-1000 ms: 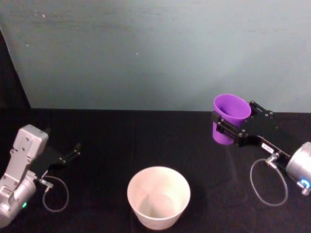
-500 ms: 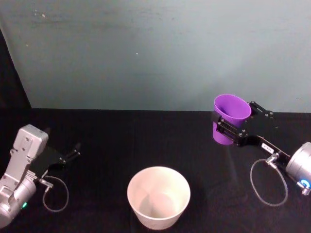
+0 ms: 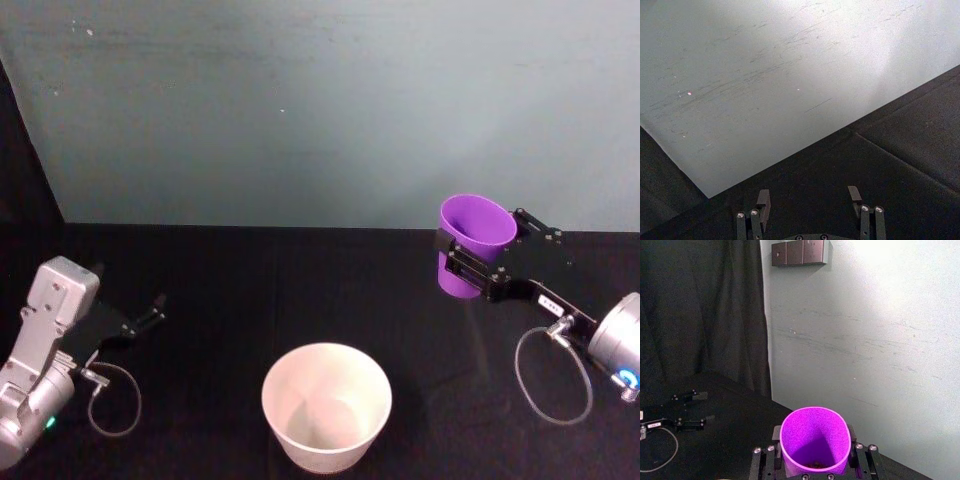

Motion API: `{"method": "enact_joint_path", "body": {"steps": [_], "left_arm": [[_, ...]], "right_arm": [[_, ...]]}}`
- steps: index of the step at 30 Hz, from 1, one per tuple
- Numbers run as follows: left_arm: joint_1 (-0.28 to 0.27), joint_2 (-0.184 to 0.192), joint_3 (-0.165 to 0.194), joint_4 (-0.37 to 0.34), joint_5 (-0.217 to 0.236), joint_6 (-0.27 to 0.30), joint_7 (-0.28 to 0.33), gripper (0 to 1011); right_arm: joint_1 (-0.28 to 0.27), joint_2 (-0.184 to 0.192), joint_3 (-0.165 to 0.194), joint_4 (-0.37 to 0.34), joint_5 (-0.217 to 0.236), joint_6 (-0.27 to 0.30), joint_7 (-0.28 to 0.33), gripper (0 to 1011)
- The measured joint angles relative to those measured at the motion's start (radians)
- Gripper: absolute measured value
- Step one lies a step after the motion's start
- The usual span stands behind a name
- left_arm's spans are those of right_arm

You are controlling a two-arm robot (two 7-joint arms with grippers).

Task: Pick up the cup and pour the mung beans from the cup into the bowl.

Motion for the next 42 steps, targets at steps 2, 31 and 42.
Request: {"method": "enact_joint_path", "body": {"steps": [2, 31, 42], "left_arm": [[0.0, 0.0, 0.0, 0.0, 0.0, 0.0, 0.0, 1003], [0.0, 0.0, 0.0, 0.0, 0.0, 0.0, 0.0, 1003], [0.0, 0.0, 0.0, 0.0, 0.0, 0.0, 0.0, 1003]], "right_arm": [[0.0, 0.0, 0.0, 0.0, 0.0, 0.0, 0.0, 723], [0.0, 0.0, 0.0, 0.0, 0.0, 0.0, 0.0, 723], [0.0, 0.0, 0.0, 0.0, 0.0, 0.0, 0.0, 723]]}}
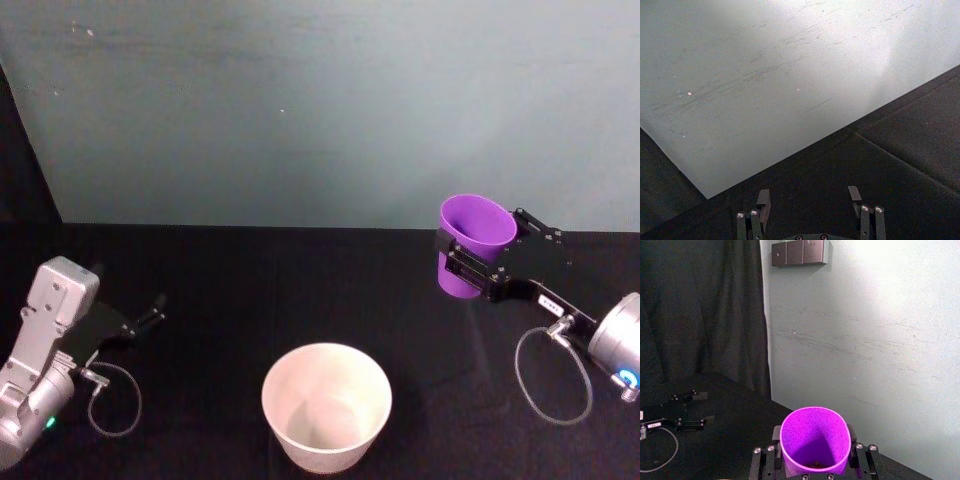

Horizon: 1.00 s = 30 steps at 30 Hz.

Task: Pick up the cup and pour the mung beans from the cup into the bowl.

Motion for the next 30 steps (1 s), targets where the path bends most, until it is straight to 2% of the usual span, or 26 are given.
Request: {"method": "enact_joint_path", "body": {"steps": [30], "left_arm": [[0.0, 0.0, 0.0, 0.0, 0.0, 0.0, 0.0, 1003]], "right_arm": [[0.0, 0.0, 0.0, 0.0, 0.0, 0.0, 0.0, 723]]}}
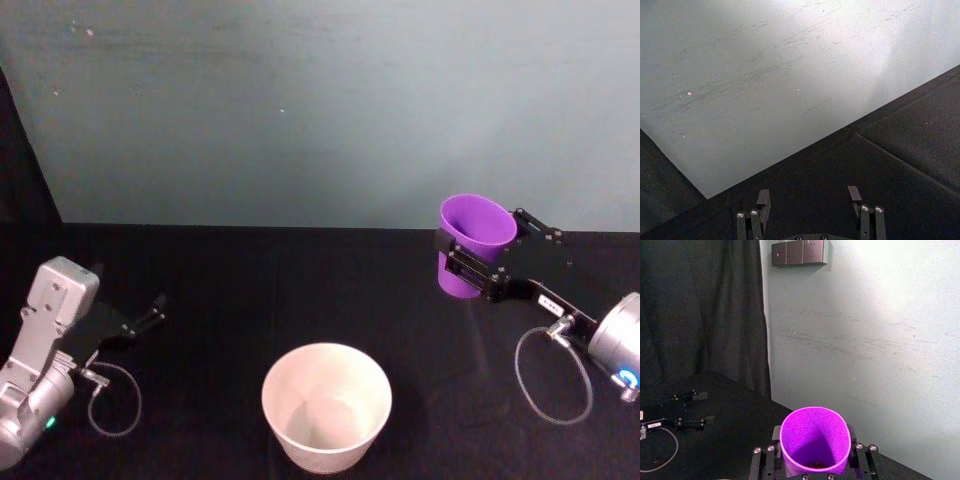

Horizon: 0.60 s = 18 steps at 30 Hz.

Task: Pick up the cup and pour the mung beans from the cup into the bowl.

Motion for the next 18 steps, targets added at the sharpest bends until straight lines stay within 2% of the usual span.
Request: {"method": "enact_joint_path", "body": {"steps": [18], "left_arm": [[0.0, 0.0, 0.0, 0.0, 0.0, 0.0, 0.0, 1003]], "right_arm": [[0.0, 0.0, 0.0, 0.0, 0.0, 0.0, 0.0, 723]]}}
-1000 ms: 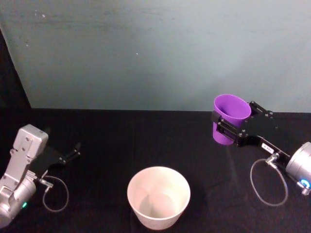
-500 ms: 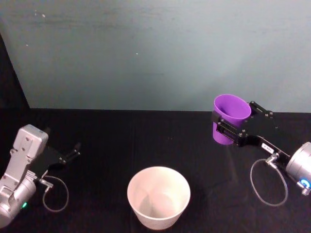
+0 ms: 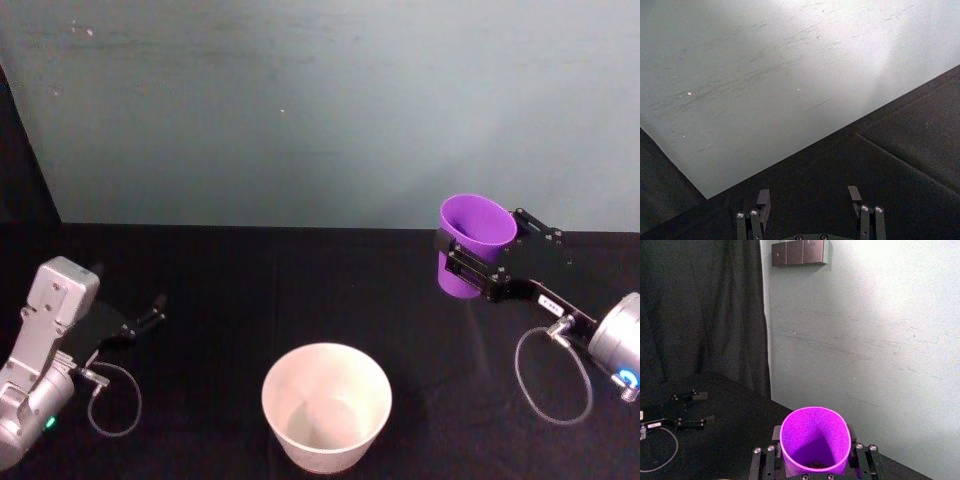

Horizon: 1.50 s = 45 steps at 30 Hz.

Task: Pick up the cup and pour the mung beans from the cup into the bowl.

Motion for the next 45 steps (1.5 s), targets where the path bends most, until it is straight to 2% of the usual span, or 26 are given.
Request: {"method": "enact_joint_path", "body": {"steps": [45], "left_arm": [[0.0, 0.0, 0.0, 0.0, 0.0, 0.0, 0.0, 1004]], "right_arm": [[0.0, 0.0, 0.0, 0.0, 0.0, 0.0, 0.0, 723]]}}
